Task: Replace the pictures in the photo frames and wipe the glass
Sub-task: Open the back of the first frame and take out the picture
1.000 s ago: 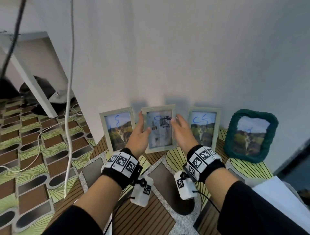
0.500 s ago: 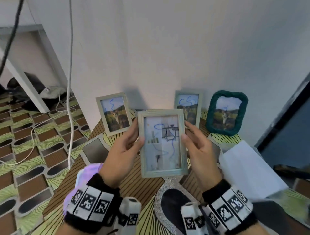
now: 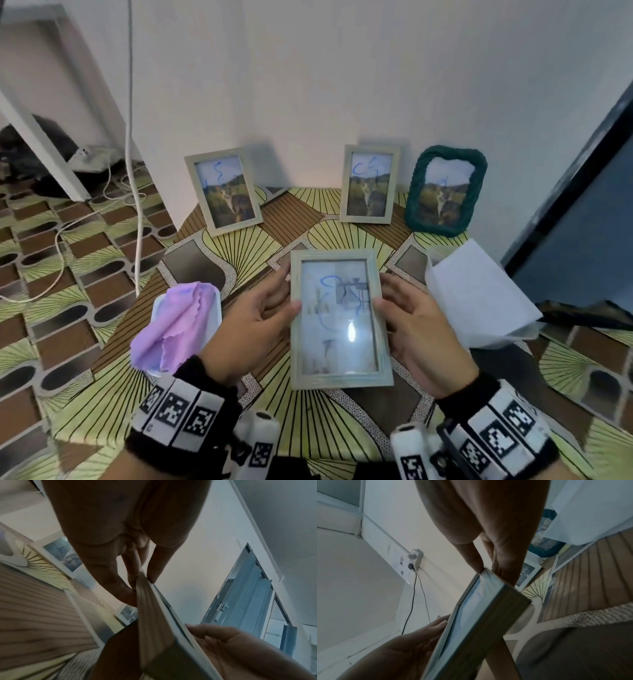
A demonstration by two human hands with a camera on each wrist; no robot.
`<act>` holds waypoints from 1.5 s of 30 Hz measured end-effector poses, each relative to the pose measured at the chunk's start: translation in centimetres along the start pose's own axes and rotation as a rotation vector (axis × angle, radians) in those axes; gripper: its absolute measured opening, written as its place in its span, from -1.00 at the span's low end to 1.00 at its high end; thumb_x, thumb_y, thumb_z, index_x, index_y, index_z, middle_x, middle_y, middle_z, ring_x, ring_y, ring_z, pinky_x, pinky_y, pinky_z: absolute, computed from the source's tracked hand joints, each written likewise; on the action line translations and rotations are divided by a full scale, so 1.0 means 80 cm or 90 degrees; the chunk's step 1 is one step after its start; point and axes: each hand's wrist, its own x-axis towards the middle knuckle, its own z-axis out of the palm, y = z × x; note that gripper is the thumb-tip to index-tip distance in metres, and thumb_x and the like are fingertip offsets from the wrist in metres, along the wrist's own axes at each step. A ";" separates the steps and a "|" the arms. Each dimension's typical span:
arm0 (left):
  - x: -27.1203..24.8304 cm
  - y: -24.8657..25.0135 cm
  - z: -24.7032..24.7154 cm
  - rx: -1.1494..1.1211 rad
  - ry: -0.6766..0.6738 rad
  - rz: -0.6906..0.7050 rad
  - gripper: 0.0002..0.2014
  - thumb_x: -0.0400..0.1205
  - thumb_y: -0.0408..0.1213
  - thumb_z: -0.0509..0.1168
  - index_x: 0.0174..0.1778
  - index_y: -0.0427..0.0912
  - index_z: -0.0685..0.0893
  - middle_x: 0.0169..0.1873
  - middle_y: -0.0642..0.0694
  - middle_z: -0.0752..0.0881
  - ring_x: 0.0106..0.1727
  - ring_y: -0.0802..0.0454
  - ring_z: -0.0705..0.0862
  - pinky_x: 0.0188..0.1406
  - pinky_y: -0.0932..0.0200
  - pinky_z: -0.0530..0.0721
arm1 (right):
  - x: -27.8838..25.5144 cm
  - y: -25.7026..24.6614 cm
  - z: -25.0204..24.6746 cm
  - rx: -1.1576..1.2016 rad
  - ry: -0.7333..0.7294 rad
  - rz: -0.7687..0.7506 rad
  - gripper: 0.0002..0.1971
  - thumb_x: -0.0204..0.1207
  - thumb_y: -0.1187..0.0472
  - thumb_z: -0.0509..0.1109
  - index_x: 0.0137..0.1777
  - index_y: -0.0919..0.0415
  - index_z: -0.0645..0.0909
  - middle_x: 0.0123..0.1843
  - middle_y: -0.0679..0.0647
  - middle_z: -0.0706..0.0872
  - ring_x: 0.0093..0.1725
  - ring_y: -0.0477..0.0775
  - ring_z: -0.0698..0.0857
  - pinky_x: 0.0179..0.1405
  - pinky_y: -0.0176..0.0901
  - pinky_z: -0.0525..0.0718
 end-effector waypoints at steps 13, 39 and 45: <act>0.008 -0.069 0.000 0.112 -0.050 -0.054 -0.33 0.57 -0.70 0.28 0.41 0.15 0.49 0.26 0.17 0.74 0.32 0.12 0.69 0.21 0.15 0.71 | 0.005 0.031 -0.006 0.035 0.036 0.136 -0.69 0.66 0.44 0.27 0.37 0.22 0.54 0.25 0.17 0.72 0.03 0.17 0.82 -0.18 0.04 0.77; 0.037 -0.033 0.036 -0.107 -0.093 -0.274 -0.41 0.46 0.40 0.34 0.27 0.11 0.73 0.19 -0.24 0.76 0.22 -0.15 0.76 0.32 -0.12 0.66 | 0.006 -0.017 0.014 -0.291 -0.122 -0.015 -0.71 0.64 0.02 0.37 0.33 -0.13 0.70 0.16 -0.26 0.79 0.18 -0.30 0.72 0.06 -0.39 0.66; 0.038 -0.013 0.003 -0.133 -0.013 -0.164 -0.45 0.62 -0.21 0.37 0.55 -0.23 0.48 0.32 -0.15 0.72 0.32 -0.07 0.71 0.40 -0.07 0.62 | 0.010 -0.003 0.016 -0.479 -0.228 -0.029 -0.53 0.70 0.07 0.29 0.61 -0.12 0.41 0.50 -0.23 0.57 0.47 -0.28 0.51 0.49 -0.18 0.52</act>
